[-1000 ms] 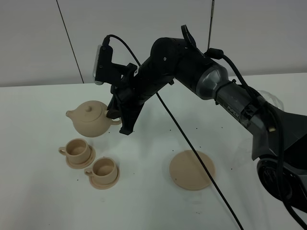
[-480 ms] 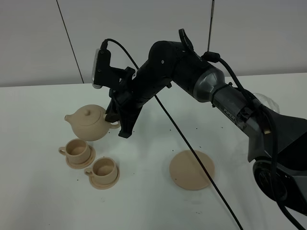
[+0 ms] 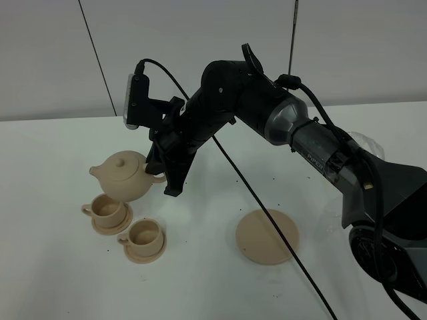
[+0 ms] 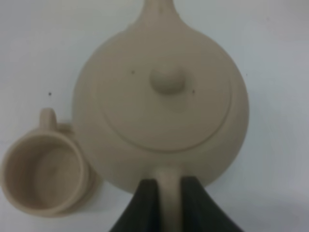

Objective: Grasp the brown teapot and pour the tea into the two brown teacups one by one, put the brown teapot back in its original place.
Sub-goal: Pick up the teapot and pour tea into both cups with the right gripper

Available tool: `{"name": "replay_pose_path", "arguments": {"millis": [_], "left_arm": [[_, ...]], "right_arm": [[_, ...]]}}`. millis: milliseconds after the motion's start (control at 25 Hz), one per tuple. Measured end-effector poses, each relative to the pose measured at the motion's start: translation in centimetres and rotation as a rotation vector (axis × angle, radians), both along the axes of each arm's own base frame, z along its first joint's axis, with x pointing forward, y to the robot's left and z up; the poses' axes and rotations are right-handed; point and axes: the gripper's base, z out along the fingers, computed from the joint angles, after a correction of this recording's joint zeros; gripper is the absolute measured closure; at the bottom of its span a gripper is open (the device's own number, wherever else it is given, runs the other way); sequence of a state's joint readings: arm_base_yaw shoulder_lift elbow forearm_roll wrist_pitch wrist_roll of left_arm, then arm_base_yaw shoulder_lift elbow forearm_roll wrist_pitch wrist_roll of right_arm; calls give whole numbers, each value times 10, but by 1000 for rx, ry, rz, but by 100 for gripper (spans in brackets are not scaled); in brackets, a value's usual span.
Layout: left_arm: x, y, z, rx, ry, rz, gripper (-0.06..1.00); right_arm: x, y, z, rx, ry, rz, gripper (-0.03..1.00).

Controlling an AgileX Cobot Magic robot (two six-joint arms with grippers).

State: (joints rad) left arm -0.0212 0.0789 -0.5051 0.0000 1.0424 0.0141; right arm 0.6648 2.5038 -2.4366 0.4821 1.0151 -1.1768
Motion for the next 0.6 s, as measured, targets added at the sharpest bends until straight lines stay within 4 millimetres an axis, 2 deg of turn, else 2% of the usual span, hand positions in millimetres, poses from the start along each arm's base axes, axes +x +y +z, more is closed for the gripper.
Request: {"name": "replay_pose_path", "arguments": {"millis": [600], "left_arm": [[0,0,0,0,0,0,71]], "right_arm": [[2,1,-4,7,-11,-9,87]]}}
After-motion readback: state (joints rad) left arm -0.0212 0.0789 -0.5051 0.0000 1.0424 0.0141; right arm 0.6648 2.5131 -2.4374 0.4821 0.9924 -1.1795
